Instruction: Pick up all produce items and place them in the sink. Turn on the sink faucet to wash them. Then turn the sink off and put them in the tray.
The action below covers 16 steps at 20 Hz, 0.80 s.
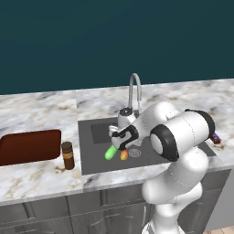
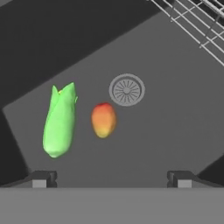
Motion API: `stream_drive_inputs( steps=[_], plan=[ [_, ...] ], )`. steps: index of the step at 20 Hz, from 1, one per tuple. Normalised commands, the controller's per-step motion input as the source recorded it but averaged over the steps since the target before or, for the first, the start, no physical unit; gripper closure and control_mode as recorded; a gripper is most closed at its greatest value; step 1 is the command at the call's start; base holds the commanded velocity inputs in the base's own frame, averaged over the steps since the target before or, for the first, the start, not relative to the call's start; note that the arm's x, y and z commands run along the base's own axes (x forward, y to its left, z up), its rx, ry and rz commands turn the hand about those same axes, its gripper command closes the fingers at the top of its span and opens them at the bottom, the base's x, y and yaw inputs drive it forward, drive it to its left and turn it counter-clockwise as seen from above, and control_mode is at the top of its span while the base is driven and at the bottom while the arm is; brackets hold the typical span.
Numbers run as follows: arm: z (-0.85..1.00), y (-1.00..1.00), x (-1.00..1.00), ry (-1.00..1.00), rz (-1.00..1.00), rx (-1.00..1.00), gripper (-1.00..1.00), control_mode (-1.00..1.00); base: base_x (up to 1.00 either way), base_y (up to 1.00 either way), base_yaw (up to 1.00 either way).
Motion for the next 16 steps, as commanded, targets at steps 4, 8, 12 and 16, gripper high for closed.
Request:
stream_drive_inputs(
  steps=[4,8,12,16],
  plan=[
    [-0.30,-0.21,0.01,-0.02,0.06,0.00,-1.00,-1.00,0.00,0.00,0.00],
    [-0.33,-0.14,0.06,-0.03,0.07,0.00,-1.00,-1.00,0.00,0.00,0.00],
    [-0.34,-0.02,0.11,-0.03,0.08,0.00,-1.00,-1.00,0.00,0.00,0.00],
    [-0.32,0.00,0.12,-0.08,0.08,0.00,-1.00,-1.00,0.00,0.00,0.00]
  ],
)
